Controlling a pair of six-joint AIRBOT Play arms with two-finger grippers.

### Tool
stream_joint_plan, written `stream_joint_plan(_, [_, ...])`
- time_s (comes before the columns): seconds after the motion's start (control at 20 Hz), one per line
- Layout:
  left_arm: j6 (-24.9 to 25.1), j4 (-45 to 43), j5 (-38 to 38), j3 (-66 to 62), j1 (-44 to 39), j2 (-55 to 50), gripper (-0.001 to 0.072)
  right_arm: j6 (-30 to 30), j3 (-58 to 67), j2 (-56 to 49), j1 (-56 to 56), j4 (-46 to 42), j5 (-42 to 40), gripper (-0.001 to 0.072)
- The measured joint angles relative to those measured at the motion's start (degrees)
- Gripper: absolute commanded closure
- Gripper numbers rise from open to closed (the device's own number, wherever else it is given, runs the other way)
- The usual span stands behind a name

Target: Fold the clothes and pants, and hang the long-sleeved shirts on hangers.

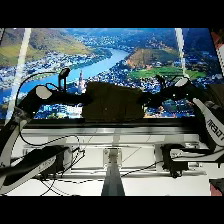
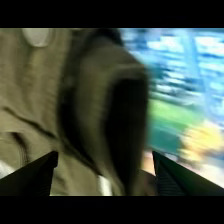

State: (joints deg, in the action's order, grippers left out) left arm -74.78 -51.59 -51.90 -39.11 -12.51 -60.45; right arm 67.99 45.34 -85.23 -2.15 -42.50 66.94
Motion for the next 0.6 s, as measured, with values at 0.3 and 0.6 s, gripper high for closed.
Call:
stream_joint_plan(0.3, [0.13, 0.0, 1.25, 0.0, 0.0, -0.02, 0.0014, -7.67, 0.02, -3.91, 3.28, 10.25, 0.17, 0.054])
stream_joint_plan(0.6, [2.54, -0.92, 3.93, -1.03, 0.44, 0.42, 0.0026, -12.13, 8.15, -3.72, 5.99, 11.82, 3.28, 0.0667])
